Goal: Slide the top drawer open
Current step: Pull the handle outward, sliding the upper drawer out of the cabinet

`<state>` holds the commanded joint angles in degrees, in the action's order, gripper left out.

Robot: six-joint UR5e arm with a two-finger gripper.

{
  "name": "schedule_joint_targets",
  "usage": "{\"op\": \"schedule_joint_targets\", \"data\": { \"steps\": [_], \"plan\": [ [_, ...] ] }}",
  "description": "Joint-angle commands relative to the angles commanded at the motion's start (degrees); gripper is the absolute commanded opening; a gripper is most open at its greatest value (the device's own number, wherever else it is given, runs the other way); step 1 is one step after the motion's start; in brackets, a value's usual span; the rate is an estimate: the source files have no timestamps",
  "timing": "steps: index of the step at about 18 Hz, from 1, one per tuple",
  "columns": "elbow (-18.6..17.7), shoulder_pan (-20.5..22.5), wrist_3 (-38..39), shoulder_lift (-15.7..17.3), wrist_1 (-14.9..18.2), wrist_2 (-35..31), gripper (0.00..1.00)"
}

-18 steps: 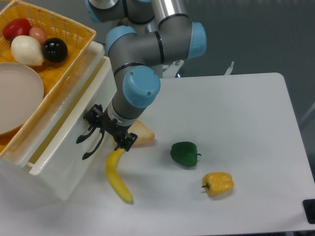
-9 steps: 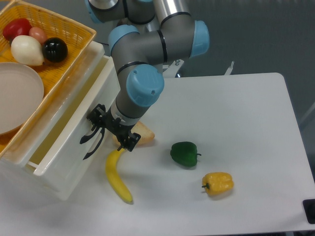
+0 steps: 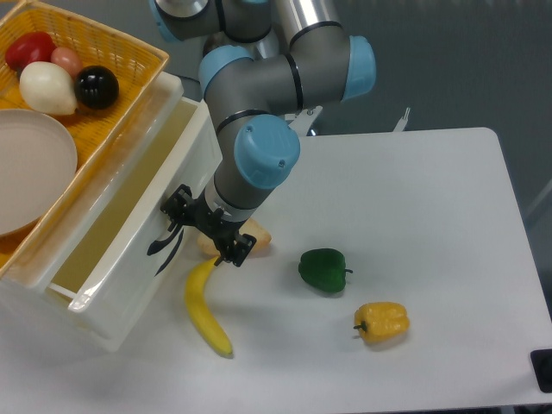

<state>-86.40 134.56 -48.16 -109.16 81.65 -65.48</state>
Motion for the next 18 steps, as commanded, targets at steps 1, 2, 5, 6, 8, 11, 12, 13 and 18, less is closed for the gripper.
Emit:
{"op": "schedule_joint_targets", "data": {
  "steps": [1, 2, 5, 6, 8, 11, 12, 13, 18],
  "plan": [
    [0.09, 0.09, 0.00, 0.00, 0.00, 0.00, 1.00],
    [0.09, 0.44, 0.00, -0.09, 0.00, 0.09, 1.00],
    [0.17, 0.70, -0.09, -0.18, 0.00, 0.26, 1.00],
    [0.35, 0.70, 0.00, -0.35, 0.00, 0.26, 1.00],
    [0.61, 0.70, 0.00, -0.53, 0.00, 0.26, 1.00],
    [0.70, 0.70, 0.00, -0.62, 0.00, 0.26, 1.00],
    [0.70, 0.70, 0.00, -0.62, 0.00, 0.26, 1.00],
    [0.70, 0.79, 0.00, -0.62, 0.00, 0.35, 1.00],
    [1.41, 1.41, -0.09, -0.62, 0.09, 0.35, 1.00]
  ]
}}
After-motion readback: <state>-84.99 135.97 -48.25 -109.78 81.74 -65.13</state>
